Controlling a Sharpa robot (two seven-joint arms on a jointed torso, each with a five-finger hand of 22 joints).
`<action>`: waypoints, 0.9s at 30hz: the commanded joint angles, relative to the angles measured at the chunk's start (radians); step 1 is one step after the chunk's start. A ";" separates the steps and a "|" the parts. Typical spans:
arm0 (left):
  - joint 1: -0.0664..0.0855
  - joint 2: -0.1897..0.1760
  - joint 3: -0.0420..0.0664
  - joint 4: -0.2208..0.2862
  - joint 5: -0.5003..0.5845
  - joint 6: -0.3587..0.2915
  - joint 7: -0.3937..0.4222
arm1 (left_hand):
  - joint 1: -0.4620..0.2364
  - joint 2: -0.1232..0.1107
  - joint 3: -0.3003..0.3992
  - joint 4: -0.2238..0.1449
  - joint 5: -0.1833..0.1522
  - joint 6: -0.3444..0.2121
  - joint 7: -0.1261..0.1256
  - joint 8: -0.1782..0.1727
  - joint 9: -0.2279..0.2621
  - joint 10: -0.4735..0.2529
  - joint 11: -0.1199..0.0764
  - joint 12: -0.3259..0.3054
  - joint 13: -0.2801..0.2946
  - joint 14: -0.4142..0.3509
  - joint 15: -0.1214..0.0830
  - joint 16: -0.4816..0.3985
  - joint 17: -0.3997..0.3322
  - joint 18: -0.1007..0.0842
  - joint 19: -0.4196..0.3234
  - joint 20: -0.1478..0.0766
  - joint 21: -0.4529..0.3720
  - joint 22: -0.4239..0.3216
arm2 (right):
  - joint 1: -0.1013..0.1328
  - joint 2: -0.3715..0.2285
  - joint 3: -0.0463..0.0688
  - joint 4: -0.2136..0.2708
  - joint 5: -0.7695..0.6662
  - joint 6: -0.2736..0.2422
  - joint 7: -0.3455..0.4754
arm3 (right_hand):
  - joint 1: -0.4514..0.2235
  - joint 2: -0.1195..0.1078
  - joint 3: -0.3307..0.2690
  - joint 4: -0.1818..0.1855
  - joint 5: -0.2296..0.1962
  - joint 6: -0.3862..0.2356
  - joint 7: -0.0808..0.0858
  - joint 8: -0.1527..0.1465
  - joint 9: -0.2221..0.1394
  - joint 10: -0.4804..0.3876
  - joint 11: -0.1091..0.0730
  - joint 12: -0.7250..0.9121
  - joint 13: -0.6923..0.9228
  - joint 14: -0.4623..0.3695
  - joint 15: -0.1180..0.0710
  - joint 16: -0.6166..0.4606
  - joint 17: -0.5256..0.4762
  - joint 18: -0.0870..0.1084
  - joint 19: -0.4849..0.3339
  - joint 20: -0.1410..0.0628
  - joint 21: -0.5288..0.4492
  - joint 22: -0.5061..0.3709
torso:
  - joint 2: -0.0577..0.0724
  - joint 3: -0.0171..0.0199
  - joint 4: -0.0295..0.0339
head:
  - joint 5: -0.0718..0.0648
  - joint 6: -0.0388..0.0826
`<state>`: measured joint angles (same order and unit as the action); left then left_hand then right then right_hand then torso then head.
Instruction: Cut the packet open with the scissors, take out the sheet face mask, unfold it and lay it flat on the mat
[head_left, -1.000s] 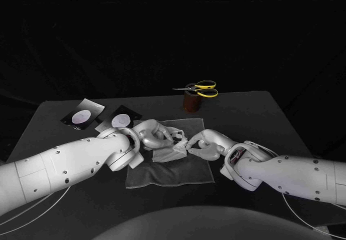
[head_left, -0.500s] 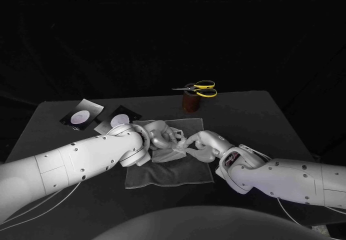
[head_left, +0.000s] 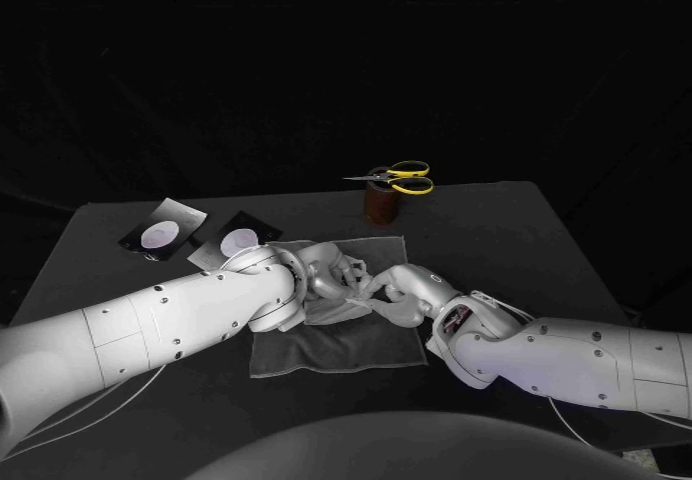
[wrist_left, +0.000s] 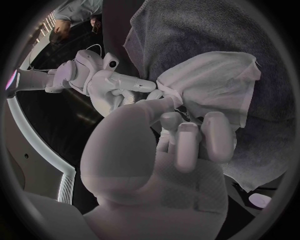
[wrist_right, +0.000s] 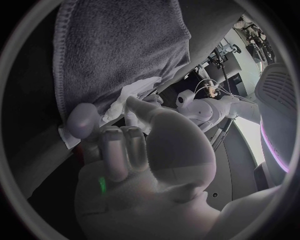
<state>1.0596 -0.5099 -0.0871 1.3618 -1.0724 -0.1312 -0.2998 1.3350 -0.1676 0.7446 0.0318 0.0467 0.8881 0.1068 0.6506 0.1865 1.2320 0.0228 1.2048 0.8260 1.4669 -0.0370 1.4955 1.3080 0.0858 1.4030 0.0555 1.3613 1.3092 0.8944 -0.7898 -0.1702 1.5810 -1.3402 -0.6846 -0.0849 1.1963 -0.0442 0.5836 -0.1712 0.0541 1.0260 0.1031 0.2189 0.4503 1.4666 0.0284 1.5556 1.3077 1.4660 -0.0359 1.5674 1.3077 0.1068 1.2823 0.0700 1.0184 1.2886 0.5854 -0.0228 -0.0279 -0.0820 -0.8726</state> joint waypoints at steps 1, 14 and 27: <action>0.001 0.004 0.001 0.004 -0.050 0.021 -0.030 | -0.013 0.001 -0.020 0.001 0.003 0.008 -0.006 0.013 0.122 0.008 -0.003 0.007 0.009 0.055 -0.008 0.004 0.050 -0.017 0.009 -0.001 0.006 0.011 | -0.003 0.004 0.000 -0.004 -0.030 0.056 -0.023 | -0.016 0.000 -0.006 -0.001 -0.005 0.001 0.009 -0.005 -0.002 0.100 0.000 -0.004 0.250 0.105 0.001 0.003 0.263 0.017 -0.007 0.000 -0.005 0.001 | 0.000 -0.0003 0.0000 | -0.001 0.000; 0.001 0.013 0.001 0.002 -0.114 0.043 -0.079 | -0.045 -0.018 -0.068 0.007 0.003 0.028 -0.032 0.028 0.145 0.014 -0.022 0.019 0.031 0.055 -0.023 0.004 0.048 -0.018 0.013 -0.012 0.013 0.019 | -0.011 0.005 -0.001 -0.006 -0.061 0.134 -0.055 | -0.028 -0.005 -0.016 0.002 -0.005 0.008 0.006 -0.007 -0.005 0.100 -0.001 -0.004 0.250 0.105 0.001 0.003 0.263 0.018 -0.009 0.000 -0.008 0.000 | -0.001 -0.0008 0.0004 | 0.000 0.000; 0.001 0.033 0.001 -0.007 -0.128 0.065 -0.094 | -0.112 -0.046 -0.142 0.063 0.002 0.036 -0.038 0.022 0.160 0.019 -0.028 0.027 0.048 0.057 -0.029 0.008 0.057 -0.021 0.018 -0.020 0.019 0.028 | -0.014 0.004 -0.001 -0.004 -0.069 0.137 -0.065 | -0.030 -0.005 -0.018 0.003 -0.005 0.010 0.005 -0.008 -0.005 0.100 -0.002 -0.005 0.250 0.105 0.001 0.003 0.263 0.019 -0.011 0.000 -0.011 -0.001 | 0.000 0.0001 0.0005 | -0.003 0.000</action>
<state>1.0597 -0.4811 -0.0871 1.3556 -1.1834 -0.0927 -0.3814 1.2291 -0.2156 0.6073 0.0970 0.0467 0.9206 0.0744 0.6793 0.3450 1.2494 -0.0021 1.2299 0.8739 1.4652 -0.0573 1.4997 1.3080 0.0761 1.4191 0.0392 1.3777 1.3080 0.8885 -0.7859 -0.1646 1.5780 -1.3959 -0.5947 -0.1270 1.1739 -0.0475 0.5694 -0.1683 0.0541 1.0294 0.1065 0.2103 0.4447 1.4665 0.0284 1.5518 1.3073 1.4644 -0.0342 1.5674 1.3073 0.1066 1.2749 0.0700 1.0125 1.2866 0.5851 -0.0235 -0.0274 -0.0843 -0.8726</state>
